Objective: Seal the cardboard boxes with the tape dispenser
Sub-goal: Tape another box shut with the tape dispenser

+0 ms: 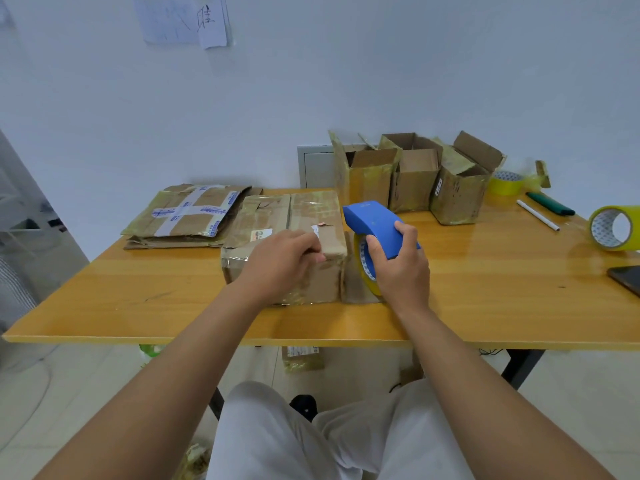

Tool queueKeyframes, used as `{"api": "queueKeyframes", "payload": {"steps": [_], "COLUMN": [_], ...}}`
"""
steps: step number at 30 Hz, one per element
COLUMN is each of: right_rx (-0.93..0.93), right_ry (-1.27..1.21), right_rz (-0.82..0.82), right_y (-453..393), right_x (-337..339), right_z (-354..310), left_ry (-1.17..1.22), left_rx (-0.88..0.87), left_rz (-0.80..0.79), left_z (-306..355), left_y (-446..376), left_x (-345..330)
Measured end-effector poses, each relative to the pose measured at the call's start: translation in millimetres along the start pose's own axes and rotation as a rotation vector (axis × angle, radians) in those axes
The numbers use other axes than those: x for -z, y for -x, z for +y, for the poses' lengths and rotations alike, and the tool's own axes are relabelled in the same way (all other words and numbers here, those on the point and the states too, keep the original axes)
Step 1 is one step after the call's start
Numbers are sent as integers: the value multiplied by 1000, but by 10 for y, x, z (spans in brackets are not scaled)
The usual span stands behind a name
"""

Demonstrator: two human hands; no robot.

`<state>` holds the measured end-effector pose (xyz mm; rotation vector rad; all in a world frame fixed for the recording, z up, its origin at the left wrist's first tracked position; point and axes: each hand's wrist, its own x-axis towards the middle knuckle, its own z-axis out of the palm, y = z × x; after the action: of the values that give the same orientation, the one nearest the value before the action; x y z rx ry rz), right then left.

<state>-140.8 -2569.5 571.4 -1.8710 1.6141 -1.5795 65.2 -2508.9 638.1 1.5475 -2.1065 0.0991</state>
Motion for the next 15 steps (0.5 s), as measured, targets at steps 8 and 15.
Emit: {"api": "queueKeyframes", "payload": {"steps": [8,15], "right_rx": [-13,-11], "right_ry": [3,0], "right_rz": [6,-4], "right_y": [6,1], "right_x": [-14,-2], "right_z": [12,5], "left_ry": [-70,-141], "left_rx": [-48,-56], "left_rz": [34,75], "left_z": [-63,-120], "left_y": [52,153], "left_x": [-2,9]}}
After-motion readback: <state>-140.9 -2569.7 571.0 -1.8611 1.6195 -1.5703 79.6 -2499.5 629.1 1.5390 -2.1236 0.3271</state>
